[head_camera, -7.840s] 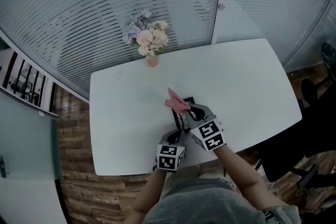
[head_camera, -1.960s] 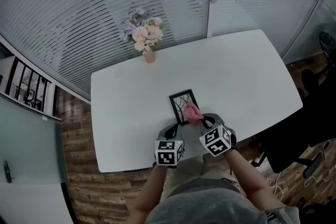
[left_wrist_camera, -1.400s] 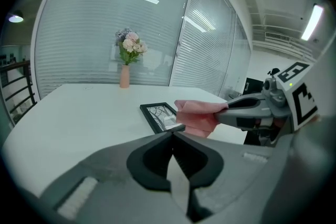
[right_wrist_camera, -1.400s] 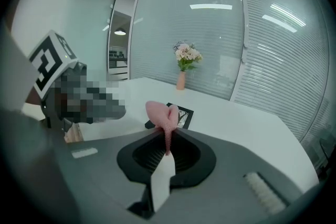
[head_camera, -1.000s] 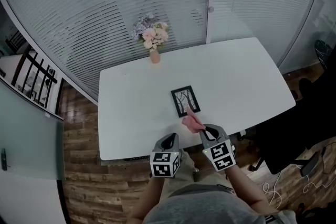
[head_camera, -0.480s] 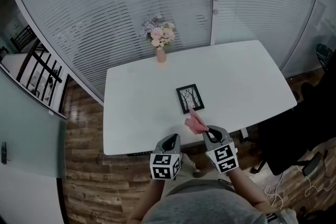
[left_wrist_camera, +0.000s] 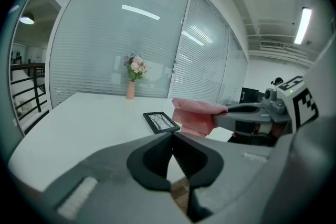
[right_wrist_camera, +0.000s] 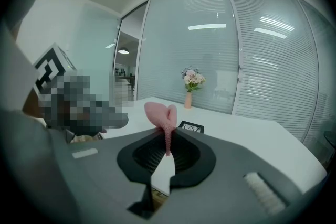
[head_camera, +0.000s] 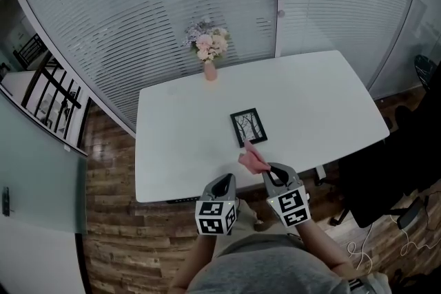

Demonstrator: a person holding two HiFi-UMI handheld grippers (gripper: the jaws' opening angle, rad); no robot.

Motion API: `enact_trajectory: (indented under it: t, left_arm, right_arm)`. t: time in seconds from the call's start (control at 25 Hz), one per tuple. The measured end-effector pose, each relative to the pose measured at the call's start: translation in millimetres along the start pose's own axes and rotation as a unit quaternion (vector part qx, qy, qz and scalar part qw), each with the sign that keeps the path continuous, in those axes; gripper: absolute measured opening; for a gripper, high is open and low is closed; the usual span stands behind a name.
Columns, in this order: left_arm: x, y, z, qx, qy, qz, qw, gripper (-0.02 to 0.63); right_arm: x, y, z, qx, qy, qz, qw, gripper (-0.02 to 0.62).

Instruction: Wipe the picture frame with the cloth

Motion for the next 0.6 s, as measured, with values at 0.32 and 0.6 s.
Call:
enact_trajectory:
  t: [0.32,0.6]
  left_arm:
    - [-5.1,-5.3,0.8,-0.001,0.005,0.002,1.0000,0.002]
    - [-8.6,-7.2,2.4,0.000,0.008,0.006,0.9999,0.002]
  right_arm:
    - [-1.6,-2.9,3.4,-0.015,-0.002,0.008,1.000,0.014]
    - [-3.1,-4.2,7.3,-0.015,-0.002,0.013,1.000,0.014]
Point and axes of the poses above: the fingertips, and each gripper's own axes: x backward along the fingers, z to its right, y out of its underside, the point moved 3 cm from there along x, backward along the fingers, and after that the axes turned 15 degrees about -x, right-handed, at the moved point
